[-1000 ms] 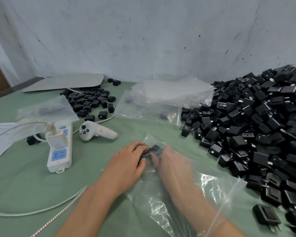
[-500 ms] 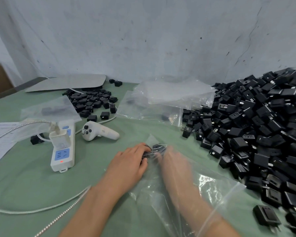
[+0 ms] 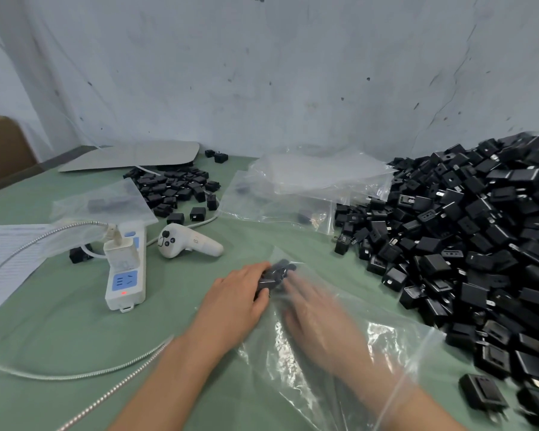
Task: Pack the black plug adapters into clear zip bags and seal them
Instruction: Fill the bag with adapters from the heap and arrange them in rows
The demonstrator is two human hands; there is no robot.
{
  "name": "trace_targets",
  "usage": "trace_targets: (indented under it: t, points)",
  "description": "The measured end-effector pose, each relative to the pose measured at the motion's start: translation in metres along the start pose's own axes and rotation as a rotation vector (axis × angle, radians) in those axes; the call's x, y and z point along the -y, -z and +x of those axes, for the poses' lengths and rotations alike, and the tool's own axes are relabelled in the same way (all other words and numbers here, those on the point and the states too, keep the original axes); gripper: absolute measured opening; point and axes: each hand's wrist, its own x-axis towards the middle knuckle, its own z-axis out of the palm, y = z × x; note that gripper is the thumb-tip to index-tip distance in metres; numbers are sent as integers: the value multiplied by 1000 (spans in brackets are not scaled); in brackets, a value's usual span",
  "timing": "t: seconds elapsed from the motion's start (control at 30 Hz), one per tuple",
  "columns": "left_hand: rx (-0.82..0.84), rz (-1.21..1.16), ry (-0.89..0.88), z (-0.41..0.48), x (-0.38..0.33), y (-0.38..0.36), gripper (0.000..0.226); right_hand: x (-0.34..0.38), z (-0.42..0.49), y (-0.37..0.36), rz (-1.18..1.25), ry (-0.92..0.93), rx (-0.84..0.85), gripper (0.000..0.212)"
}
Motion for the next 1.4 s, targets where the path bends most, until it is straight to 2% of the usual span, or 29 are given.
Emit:
trace_targets:
  t: [0.17, 0.33, 0.4, 0.53, 0.73, 0.83, 1.0, 1.2, 1.33, 1.4]
  points:
    - [1, 61, 29, 12, -5, -2, 48, -6, 13, -6, 30, -29, 54, 56]
    - [-4, 141, 81, 18, -8, -4, 49, -12, 11, -20, 32, 8, -86, 50]
    - [11, 121, 106, 19, -10, -4, 51, -18, 12, -18, 4, 68, -13, 52]
    - [24, 100, 125, 19, -13, -4, 54, -24, 15, -18, -81, 47, 58, 53]
    - [-39, 127, 166, -18, 2, 7, 59, -21, 5, -16, -10, 46, 10, 50]
    - [-42, 127, 214, -48, 18, 11, 63, -20, 9, -17, -81, 15, 38, 50]
    - [-2, 20, 194, -70, 35, 19, 58, -16, 19, -19, -187, 15, 87, 55]
    - [-42, -23, 129, -73, 36, 24, 48, -25, 6, -18, -94, 64, 95, 49]
    - [-43, 26, 184, -67, 32, 26, 78, -24, 32, -3, -125, 149, 106, 47]
    - [-27, 57, 229, -66, 30, 25, 83, -27, 44, 11, -123, 199, 137, 47]
